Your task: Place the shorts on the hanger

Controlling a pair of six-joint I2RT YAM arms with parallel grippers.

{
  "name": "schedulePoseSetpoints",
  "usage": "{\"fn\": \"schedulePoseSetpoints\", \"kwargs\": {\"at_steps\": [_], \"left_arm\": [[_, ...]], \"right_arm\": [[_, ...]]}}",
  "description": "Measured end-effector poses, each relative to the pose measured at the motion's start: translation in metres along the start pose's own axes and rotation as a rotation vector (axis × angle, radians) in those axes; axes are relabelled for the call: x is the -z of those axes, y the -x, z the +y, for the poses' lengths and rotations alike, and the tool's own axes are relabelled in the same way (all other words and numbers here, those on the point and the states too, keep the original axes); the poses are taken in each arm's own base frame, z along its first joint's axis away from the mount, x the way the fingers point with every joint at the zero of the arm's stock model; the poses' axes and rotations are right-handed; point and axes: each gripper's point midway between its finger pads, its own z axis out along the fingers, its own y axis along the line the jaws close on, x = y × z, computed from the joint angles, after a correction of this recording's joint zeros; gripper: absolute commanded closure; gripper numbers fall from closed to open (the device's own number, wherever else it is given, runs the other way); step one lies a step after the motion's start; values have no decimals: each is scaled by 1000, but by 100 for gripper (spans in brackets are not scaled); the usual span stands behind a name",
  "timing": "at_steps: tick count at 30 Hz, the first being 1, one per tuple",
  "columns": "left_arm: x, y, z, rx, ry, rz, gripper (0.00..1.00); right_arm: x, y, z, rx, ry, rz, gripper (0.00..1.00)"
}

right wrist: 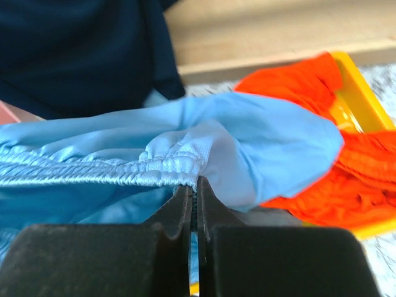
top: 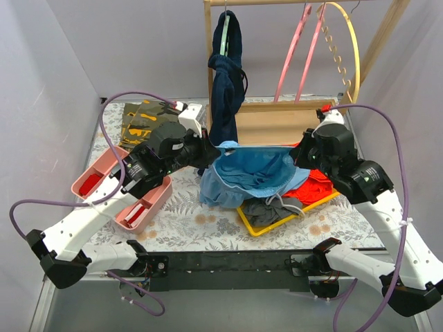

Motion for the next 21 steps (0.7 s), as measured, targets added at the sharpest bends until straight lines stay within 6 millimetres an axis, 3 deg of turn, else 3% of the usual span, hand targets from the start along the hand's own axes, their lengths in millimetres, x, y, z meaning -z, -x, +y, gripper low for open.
{"fn": "schedulePoseSetpoints", "kwargs": {"at_steps": [3, 6, 8, 12, 15, 21], "left_arm": [[1, -12, -17, -11, -109, 47, 100], [14, -1, -42, -26, -249, 17, 100], [23, 6, -53, -35, -311, -5, 100], [39, 28, -77, -58, -422, -62, 100], [47, 50, -91, -72, -472, -116, 100], [60, 85, -96, -74, -454, -223, 100]], "right_arm": [[8, -3, -11, 4, -36, -5, 99], [29, 11, -16, 1, -56, -47, 99], [46, 32, -12, -4, -43, -100, 99], [105, 103, 8, -28, 38, -303, 99], [132, 130, 15, -29, 73, -379, 99], [131, 162, 32, -9, 87, -419, 99]]}}
